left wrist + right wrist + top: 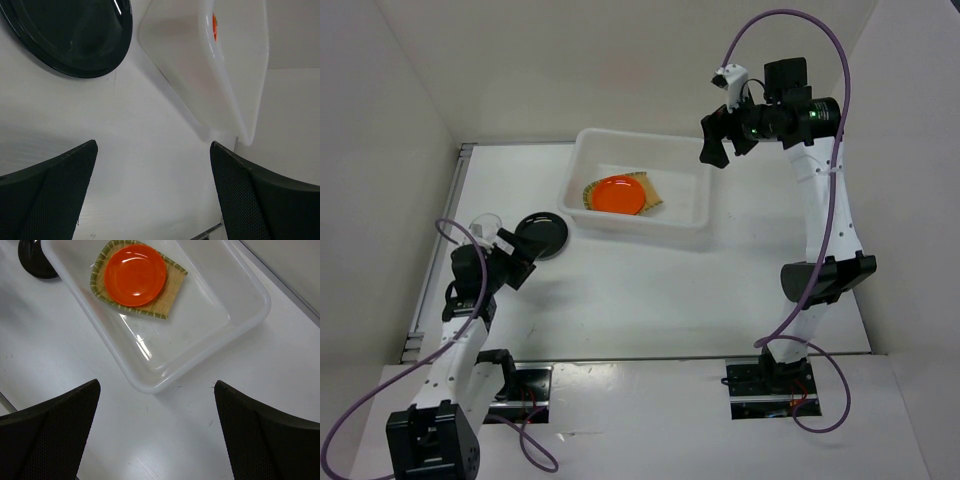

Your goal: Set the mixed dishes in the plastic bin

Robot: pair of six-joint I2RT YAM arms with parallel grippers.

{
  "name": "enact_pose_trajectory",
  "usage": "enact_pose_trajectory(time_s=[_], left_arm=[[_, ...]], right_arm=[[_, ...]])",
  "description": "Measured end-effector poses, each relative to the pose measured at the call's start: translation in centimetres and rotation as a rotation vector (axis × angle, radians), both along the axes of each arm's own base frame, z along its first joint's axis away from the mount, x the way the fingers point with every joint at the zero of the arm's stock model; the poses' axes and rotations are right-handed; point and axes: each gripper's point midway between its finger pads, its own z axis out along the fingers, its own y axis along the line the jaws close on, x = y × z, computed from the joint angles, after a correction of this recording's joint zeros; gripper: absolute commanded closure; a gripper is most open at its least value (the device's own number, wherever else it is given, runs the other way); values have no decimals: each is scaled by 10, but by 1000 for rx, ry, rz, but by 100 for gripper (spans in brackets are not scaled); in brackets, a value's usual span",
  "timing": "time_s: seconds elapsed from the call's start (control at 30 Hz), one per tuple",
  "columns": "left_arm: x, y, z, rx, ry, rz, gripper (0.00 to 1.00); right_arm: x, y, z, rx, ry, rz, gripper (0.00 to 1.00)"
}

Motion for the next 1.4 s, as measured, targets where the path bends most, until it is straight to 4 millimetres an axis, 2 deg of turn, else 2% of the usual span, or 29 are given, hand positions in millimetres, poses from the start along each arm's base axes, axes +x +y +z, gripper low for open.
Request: enact_pose_trajectory(time_s=[0.27, 0.6, 0.93, 1.17, 1.4], left_arm=[[-6, -1, -24, -10, 77, 1, 1], [0, 12, -73, -6, 295, 61, 1], [38, 25, -66, 20, 303, 95, 1], [47, 28, -89, 17, 381, 97, 1], [54, 29, -88, 22, 372, 97, 1]], right_arm=[[-1, -1, -3, -8, 5, -3, 1], [-1, -3, -5, -30, 0, 17, 1], [-3, -7, -7, -41, 6, 17, 1], [0, -14, -8, -51, 6, -6, 1], [1, -18, -11, -57, 13, -17, 1]])
